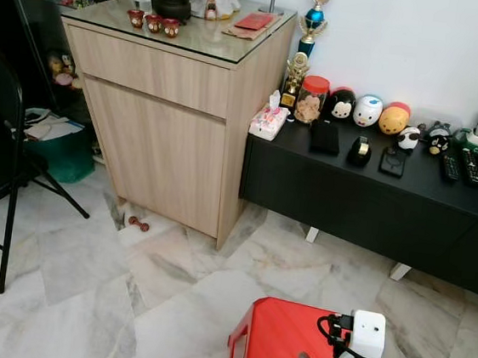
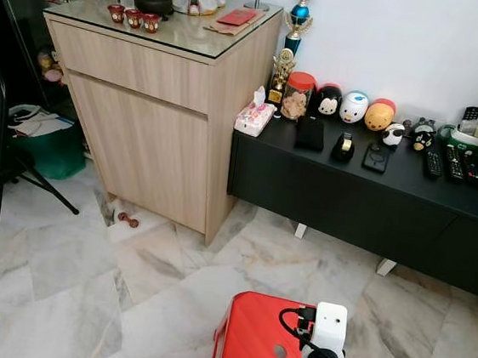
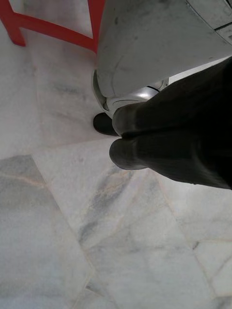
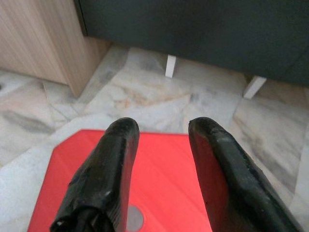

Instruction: Hang keys on a hook

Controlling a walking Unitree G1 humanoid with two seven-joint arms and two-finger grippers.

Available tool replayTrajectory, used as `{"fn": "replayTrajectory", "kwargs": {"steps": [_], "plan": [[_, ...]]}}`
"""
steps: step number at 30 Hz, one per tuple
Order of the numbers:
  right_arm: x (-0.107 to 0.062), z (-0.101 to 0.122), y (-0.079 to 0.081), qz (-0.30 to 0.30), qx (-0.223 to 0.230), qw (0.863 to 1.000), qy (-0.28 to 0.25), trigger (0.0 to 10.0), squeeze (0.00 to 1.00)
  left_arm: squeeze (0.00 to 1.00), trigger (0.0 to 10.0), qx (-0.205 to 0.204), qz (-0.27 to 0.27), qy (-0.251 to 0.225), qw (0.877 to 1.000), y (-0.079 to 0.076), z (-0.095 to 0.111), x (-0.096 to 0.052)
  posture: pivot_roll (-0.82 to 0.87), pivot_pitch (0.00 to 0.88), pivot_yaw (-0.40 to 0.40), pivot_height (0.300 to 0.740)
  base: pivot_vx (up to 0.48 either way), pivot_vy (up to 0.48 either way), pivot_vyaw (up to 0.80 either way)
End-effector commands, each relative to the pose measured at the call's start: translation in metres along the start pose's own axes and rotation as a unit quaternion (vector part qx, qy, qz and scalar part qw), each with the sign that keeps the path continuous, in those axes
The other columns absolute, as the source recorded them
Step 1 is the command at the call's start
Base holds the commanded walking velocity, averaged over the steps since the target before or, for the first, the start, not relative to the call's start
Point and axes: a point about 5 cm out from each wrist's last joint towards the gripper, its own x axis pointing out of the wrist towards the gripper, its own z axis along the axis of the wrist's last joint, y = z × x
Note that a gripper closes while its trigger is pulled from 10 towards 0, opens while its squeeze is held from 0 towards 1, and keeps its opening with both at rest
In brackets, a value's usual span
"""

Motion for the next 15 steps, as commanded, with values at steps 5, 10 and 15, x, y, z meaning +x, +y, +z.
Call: {"fn": "replayTrajectory", "kwargs": {"steps": [5, 10, 15], "plan": [[0.0034, 0.0080, 0.0055, -0.001, -0.006, 1.000, -0.015, 10.0, 0.00, 0.00, 10.0, 0.003, -0.011, 0.023, 1.000, -0.0080, -0.0121, -0.0023, 0.18, 0.000, -0.067, 0.651, 0.000, 0.000, 0.00], [0.0036, 0.0100, 0.0117, 0.009, -0.008, 1.000, -0.021, 10.0, 0.00, 0.00, 10.0, 0.005, -0.012, 0.023, 1.000, -0.0077, -0.0124, -0.0024, 0.18, 0.000, -0.065, 0.617, 0.000, 0.000, 0.00], [0.0030, 0.0128, 0.0111, 0.004, -0.005, 0.999, -0.034, 10.0, 0.00, 0.00, 10.0, 0.007, -0.012, 0.023, 1.000, -0.0073, -0.0123, -0.0024, 0.17, 0.000, -0.063, 0.617, 0.000, 0.000, 0.00]]}}
